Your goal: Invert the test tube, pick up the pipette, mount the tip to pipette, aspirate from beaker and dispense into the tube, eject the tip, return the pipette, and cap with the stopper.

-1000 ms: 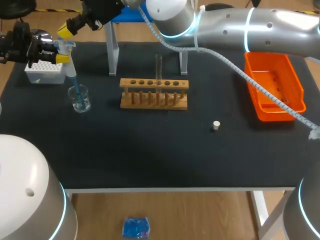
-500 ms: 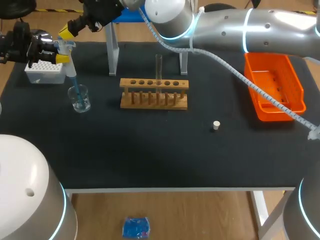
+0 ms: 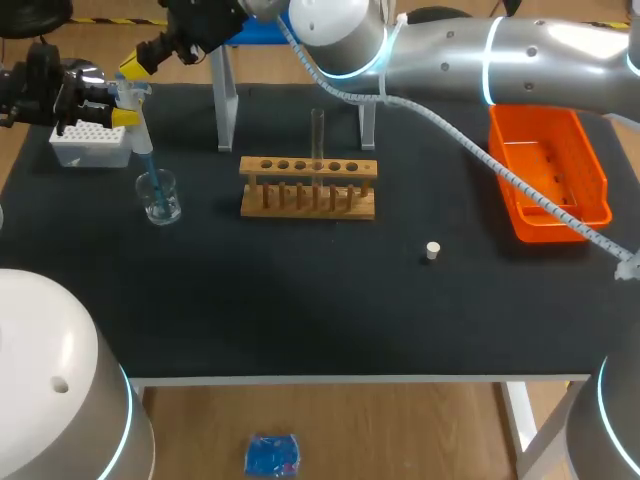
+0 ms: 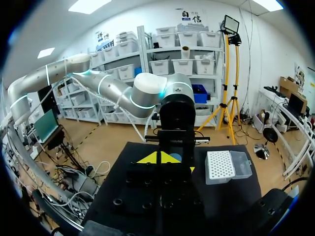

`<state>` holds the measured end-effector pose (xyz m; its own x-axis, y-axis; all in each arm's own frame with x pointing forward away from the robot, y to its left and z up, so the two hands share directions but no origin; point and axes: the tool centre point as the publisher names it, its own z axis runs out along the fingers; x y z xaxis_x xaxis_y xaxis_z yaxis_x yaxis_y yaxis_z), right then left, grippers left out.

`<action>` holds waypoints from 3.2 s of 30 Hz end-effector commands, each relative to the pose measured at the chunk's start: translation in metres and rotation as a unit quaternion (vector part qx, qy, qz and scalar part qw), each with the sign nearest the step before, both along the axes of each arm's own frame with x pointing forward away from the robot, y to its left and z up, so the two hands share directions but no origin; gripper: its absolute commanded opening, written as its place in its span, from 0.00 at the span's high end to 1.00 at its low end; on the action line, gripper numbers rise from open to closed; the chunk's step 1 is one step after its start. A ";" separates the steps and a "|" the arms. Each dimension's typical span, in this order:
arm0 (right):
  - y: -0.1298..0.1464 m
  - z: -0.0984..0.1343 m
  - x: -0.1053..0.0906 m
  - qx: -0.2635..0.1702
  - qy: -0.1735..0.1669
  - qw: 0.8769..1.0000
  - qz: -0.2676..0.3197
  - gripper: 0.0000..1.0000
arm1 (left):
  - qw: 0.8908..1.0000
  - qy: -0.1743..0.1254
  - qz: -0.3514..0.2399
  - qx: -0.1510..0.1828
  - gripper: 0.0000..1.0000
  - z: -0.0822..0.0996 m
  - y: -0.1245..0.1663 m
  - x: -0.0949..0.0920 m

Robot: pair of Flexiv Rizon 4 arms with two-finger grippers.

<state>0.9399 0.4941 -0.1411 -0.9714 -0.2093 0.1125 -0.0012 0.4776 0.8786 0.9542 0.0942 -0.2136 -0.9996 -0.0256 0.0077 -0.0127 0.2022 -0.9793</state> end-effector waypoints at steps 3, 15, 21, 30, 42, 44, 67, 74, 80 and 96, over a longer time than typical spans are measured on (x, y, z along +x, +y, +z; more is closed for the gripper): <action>0.004 -0.001 0.003 -0.003 0.002 1.000 0.005 1.00 | 1.000 0.000 -0.002 -0.001 1.00 0.000 0.001 0.001; 0.006 0.009 0.005 0.007 -0.007 1.000 0.005 1.00 | 1.000 0.000 -0.002 -0.001 1.00 0.000 0.001 0.001; 0.009 0.009 0.009 0.004 -0.009 1.000 0.003 1.00 | 1.000 0.000 -0.002 -0.001 1.00 0.000 0.001 0.001; 0.012 0.003 0.010 -0.003 -0.007 1.000 0.007 1.00 | 1.000 0.000 -0.002 -0.001 1.00 0.000 0.001 0.001; 0.010 -0.004 0.010 -0.009 -0.001 1.000 0.006 1.00 | 1.000 0.000 -0.002 -0.001 1.00 0.000 0.001 0.001; 0.009 -0.005 0.009 -0.010 -0.001 1.000 0.007 1.00 | 1.000 0.000 -0.002 -0.001 1.00 0.000 0.001 0.001; 0.008 -0.020 0.007 -0.025 0.009 1.000 0.008 1.00 | 1.000 0.000 -0.002 -0.001 1.00 0.000 0.001 0.001; 0.007 -0.009 0.006 -0.014 0.004 1.000 0.009 1.00 | 1.000 0.000 -0.002 -0.001 1.00 0.000 0.001 0.001; 0.004 0.004 0.007 -0.001 -0.005 1.000 0.007 1.00 | 1.000 0.000 -0.002 -0.001 1.00 0.000 0.001 0.001; 0.013 0.007 0.012 0.001 -0.012 1.000 0.011 1.00 | 1.000 0.000 -0.002 -0.001 1.00 0.000 0.001 0.001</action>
<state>0.9488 0.5038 -0.1332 -0.9704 -0.2254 0.0869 -0.0307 0.4717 0.8812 0.9544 0.0945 -0.2139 -0.9997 -0.0250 0.0079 -0.0128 0.2014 -0.9794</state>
